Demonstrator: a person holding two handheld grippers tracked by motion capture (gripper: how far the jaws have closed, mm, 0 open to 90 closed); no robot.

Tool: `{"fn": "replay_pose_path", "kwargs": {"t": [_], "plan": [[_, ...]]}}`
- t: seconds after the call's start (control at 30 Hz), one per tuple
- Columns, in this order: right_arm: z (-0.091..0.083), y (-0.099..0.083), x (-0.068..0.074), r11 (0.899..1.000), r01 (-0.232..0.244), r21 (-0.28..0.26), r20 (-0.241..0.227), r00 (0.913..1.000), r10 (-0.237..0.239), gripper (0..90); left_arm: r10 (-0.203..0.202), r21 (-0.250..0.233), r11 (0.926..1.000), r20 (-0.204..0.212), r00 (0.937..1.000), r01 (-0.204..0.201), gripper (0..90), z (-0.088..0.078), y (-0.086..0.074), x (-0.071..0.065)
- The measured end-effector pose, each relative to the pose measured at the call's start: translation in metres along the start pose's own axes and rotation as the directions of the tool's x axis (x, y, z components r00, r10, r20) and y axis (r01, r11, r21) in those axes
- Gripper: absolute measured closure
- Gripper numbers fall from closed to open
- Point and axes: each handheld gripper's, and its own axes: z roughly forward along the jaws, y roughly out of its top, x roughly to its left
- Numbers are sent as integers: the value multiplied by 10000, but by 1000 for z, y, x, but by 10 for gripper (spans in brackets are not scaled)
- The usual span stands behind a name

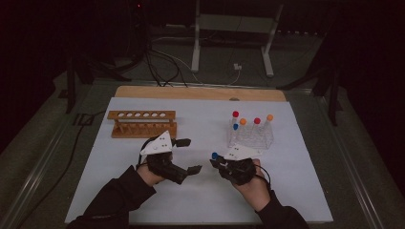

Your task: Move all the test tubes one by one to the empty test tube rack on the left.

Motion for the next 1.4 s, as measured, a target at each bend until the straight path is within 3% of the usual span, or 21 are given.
{"fn": "replay_pose_path", "kwargs": {"t": [0.2,0.4,0.83,1.13,1.4], "plan": [[0,1,4,10000,78,-52,-118,9999,-79,766,217,190,9996,134,9997,-219,195,17,3,0],[1,1,4,10000,31,-55,-177,9998,-32,766,277,216,9994,130,9995,-280,410,28,3,0],[-1,2,2,10000,-38,-68,-119,9999,37,766,913,773,9926,298,9954,-934,742,41,4,-3],[-1,1,-1,9997,-204,-165,-213,9996,201,753,1029,699,9921,263,9943,-1045,776,42,5,-1],[-12,1,-8,9954,-495,-818,89,9987,504,511,1042,642,9925,11,9946,-1041,778,33,10,6]]}}
